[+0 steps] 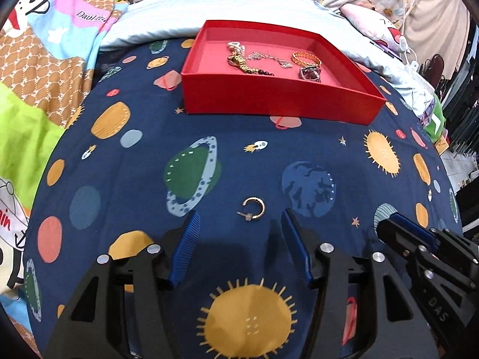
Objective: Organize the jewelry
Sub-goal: 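Grasp the gold hoop earring with the right tool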
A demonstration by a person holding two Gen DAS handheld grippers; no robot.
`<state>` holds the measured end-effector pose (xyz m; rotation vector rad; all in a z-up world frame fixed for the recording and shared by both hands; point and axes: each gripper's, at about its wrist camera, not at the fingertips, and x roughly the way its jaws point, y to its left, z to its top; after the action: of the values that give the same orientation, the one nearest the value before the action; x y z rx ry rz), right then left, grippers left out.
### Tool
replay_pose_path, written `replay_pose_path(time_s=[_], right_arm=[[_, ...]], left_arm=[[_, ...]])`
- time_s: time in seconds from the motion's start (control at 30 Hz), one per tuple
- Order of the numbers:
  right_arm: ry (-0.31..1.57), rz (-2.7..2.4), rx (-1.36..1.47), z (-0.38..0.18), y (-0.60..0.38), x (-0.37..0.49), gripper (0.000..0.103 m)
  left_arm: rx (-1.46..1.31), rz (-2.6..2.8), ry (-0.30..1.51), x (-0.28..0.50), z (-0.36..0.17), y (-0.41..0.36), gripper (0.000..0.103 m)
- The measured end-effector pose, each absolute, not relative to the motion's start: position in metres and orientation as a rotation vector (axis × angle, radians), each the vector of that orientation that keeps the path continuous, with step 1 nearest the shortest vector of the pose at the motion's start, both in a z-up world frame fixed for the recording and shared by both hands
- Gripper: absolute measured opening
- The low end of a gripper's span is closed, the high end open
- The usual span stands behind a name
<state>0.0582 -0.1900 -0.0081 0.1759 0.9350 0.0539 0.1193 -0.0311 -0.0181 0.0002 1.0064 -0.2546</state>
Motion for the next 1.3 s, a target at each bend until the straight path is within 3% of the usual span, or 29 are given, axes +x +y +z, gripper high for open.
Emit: replay_pose_path(time_s=[0.23,0.5,1.3], right_arm=[[0.932,0.059,0.196,-0.008,-0.195,0.059,0.016],[0.935,0.060,0.211,-0.010,-0.196,0.059,0.016],[0.872,0.083,0.208,0.020,-0.193,0.051,0.016]], left_arm=[[0.020,-0.254,0.991,0.121,-0.022,-0.038,0.045],[0.019,-0.270,0.981,0.122,-0.022,-0.039,0.020],[-0.023,-0.311,0.943,0.105,0.012,-0.029,0.019]])
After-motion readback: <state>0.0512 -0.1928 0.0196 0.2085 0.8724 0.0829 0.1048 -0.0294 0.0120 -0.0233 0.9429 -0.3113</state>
